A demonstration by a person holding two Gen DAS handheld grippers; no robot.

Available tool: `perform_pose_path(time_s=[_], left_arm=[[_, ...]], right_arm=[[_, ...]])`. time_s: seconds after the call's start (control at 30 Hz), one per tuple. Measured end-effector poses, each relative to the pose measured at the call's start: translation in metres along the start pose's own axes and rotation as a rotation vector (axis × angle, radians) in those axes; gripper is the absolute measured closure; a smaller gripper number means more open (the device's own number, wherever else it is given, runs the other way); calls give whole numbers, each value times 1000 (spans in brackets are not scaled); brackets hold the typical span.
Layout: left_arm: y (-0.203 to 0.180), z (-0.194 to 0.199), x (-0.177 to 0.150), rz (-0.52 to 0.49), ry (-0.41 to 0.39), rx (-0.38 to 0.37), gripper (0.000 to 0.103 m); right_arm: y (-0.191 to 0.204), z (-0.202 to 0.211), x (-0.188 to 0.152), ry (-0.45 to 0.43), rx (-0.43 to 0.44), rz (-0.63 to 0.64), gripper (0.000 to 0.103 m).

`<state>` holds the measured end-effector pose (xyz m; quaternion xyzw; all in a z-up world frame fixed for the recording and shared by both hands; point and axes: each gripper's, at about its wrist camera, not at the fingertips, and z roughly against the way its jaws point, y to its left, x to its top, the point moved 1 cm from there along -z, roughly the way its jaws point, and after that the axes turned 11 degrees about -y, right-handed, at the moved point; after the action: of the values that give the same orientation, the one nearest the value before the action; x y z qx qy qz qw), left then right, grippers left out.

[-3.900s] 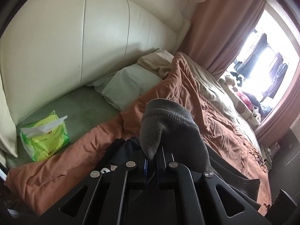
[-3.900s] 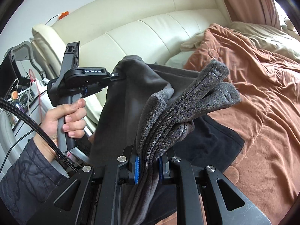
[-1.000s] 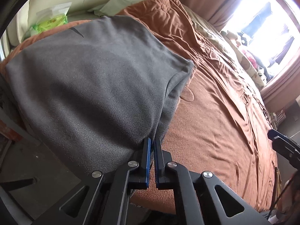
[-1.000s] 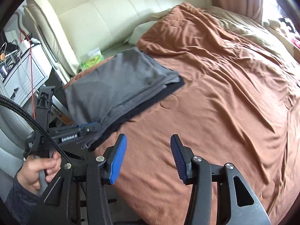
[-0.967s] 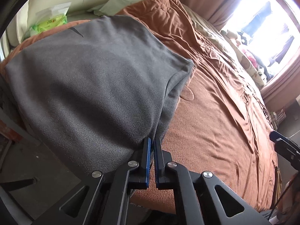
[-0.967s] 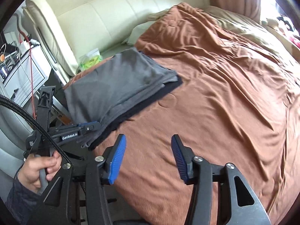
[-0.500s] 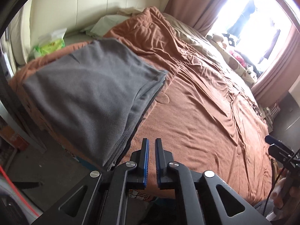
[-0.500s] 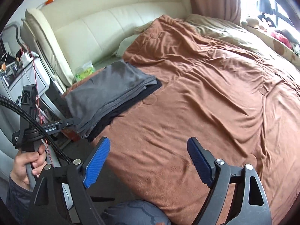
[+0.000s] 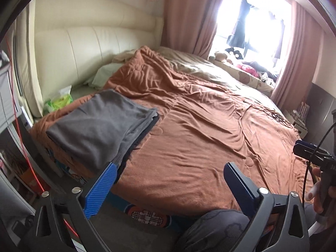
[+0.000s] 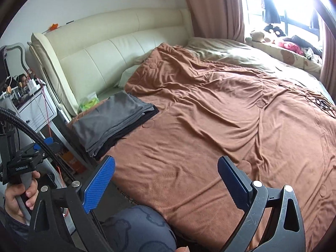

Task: Fold small clothes

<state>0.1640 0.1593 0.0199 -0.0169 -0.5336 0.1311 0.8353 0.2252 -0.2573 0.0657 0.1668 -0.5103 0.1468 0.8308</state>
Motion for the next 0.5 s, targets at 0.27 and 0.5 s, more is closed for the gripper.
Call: perform_pose_path(time_s=[0.27,0.5], left_arm=[[-38,47,-14,-54,-58,10,0],[-62,78,-32,-84,-96,11,0]], right_arm=[[-4,63,-25,-62,-50,-5,5],[-3,116,-50,-132,-96,-7,0]])
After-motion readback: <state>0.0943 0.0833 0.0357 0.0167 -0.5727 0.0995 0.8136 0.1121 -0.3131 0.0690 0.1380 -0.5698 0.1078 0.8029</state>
